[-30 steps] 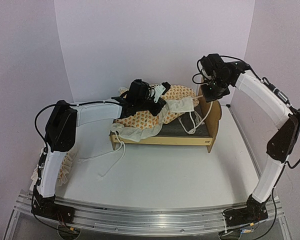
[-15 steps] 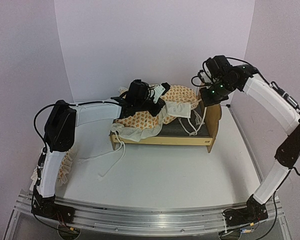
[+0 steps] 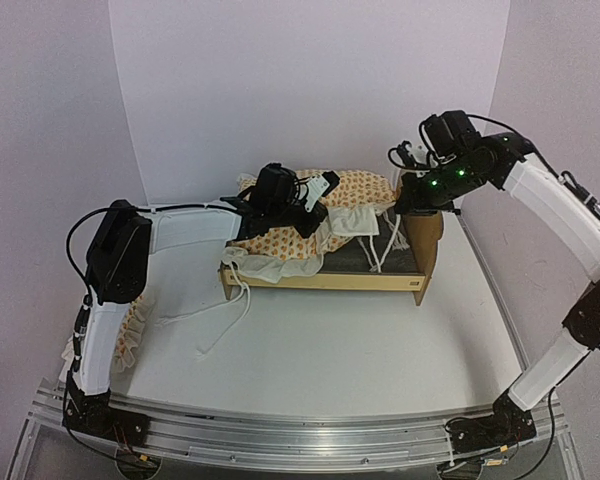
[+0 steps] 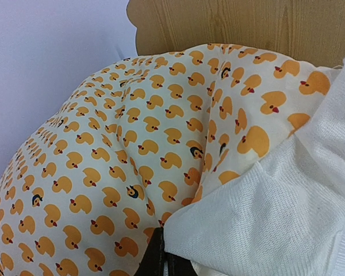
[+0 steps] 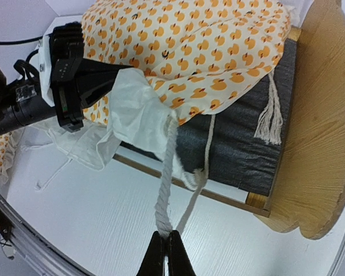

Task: Set up the pet bed

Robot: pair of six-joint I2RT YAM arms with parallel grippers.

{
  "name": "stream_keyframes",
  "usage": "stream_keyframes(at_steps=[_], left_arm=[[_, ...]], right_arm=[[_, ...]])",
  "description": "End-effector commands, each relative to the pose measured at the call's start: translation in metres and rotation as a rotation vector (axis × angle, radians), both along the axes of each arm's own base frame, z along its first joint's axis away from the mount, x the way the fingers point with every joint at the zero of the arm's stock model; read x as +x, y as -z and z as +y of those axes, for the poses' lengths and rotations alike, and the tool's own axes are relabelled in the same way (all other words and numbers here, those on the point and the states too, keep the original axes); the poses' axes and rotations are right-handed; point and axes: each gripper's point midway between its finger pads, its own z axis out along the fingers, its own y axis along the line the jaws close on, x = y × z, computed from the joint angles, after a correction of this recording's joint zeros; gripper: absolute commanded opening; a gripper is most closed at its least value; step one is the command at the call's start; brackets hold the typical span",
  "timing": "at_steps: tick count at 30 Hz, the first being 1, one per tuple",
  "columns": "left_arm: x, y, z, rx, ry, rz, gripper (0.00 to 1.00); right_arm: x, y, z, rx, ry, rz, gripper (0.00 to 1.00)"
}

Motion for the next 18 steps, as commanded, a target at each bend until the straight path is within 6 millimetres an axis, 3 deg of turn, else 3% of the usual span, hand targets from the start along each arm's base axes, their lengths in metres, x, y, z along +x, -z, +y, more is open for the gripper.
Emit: stream_keyframes(at_steps=[1, 6, 12, 15, 18], left_arm=[[-0.002, -0.06, 0.007, -0.075, 0.005, -0.09, 0.0], [-0.003, -0.061, 0.008, -0.074, 0.004, -0.088, 0.0], [-0.004, -0.059, 0.009, -0.072, 0.003, -0.081, 0.0], [-0.003, -0.058, 0.009, -0.071, 0.003, -0.082, 0.0], [-0.003, -0.058, 0.009, -0.071, 0.002, -0.083, 0.0]], right_arm=[[0.025, 0.036, -0.019, -0.15, 0.085, -0.053, 0.0], [0.058, 0.071, -0.014, -0.26, 0.069, -0.068, 0.0], [0.078, 0.112, -0.002, -0.282, 0.052, -0.043, 0.0], [0.087, 0.12, 0.0, -0.29, 0.058, -0.058, 0.0], [0.095, 0.115, 0.006, -0.279, 0.045, -0.079, 0.0]])
